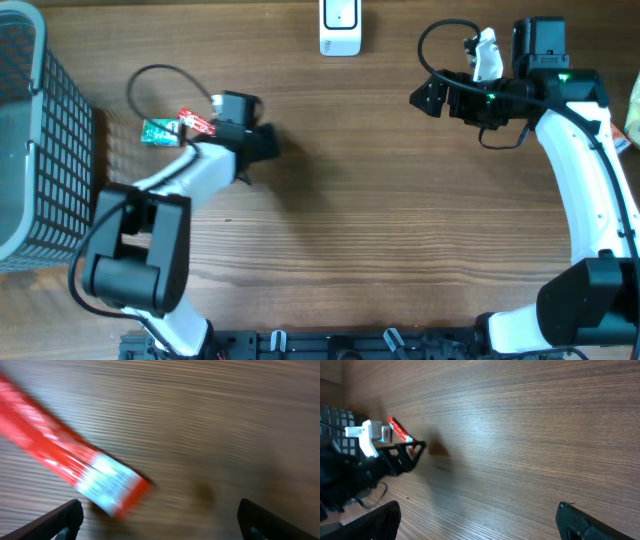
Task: Scan the item barcode
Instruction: 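Move the left gripper toward the red snack stick near the basket, then grasp the red snack stick with the left gripper and lift it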
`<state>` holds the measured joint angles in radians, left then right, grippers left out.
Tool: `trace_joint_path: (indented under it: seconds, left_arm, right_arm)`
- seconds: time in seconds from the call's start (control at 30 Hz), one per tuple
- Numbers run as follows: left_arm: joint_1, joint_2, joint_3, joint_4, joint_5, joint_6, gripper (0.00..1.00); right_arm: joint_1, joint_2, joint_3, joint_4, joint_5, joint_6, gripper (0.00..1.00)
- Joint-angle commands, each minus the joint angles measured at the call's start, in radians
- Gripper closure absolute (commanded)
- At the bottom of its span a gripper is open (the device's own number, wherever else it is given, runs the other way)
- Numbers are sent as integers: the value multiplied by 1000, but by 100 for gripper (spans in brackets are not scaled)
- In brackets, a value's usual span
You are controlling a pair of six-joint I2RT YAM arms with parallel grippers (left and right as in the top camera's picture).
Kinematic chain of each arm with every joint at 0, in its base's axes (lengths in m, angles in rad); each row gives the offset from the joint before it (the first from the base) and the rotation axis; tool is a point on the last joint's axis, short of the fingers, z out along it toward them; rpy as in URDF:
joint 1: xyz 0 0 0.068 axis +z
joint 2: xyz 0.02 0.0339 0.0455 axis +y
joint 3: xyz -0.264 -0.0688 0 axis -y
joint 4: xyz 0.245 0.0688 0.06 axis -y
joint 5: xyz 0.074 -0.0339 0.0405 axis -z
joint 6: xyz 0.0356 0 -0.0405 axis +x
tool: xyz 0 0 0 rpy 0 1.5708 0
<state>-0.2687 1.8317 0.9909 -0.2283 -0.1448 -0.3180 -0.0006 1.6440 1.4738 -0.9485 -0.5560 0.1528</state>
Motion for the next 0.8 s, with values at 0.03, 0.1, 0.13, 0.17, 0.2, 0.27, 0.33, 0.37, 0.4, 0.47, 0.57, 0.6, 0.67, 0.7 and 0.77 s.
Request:
trace_joint_path:
  seconds: [0.03,0.1,0.13,0.17,0.2,0.27,0.33,0.37,0.4,0.47,0.57,0.6,0.67,0.7,0.77]
  left_arm:
    - [-95,-34,-10,5,21,22,4]
    - [-112,-41,-9,3,21,19,5]
    - [-118,-52,-9,3,21,19,7]
    - [-121,-63,-9,4,20,19,8]
    - [-120,-80,-9,8,21,18,8]
    - [-114,-125,-9,21,0,8,9]
    - [-103,-175,-9,35,-57,-40,8]
    - [-97,-202,-9,42,-78,-56,9]
    - [-91,-231,-9,45,-89,-61,8]
    - [-77,-327,-7,46,-95,-60,9]
    - [-73,-435,6,16,-164,-61,9]
    - [-73,-474,15,-4,-206,-69,8]
    - [-73,-549,34,-55,-311,-97,7]
    - [-72,-587,42,-81,-364,-112,7]
    - [-61,-663,48,-134,-446,-135,6]
  right_arm:
    - [4,13,-10,-8,10,-23,0]
    - [4,13,-10,-9,10,-22,0]
    - [4,13,-10,-9,10,-22,0]
    - [4,13,-10,-9,10,-22,0]
    - [4,14,-10,-9,10,-22,0]
    - [4,15,-10,-6,10,-22,0]
    - [4,19,-10,-6,10,-22,0]
    - [4,21,-10,-5,11,-23,0]
    - [4,23,-10,-4,10,-22,0]
    - [5,35,-10,5,5,-23,0]
    - [24,50,-10,32,-32,-23,0]
    - [40,59,-10,47,-44,-24,0]
    - [87,72,-10,87,-42,-35,0]
    - [123,82,-10,116,-42,-55,0]
    - [208,101,-10,179,-12,-74,0]
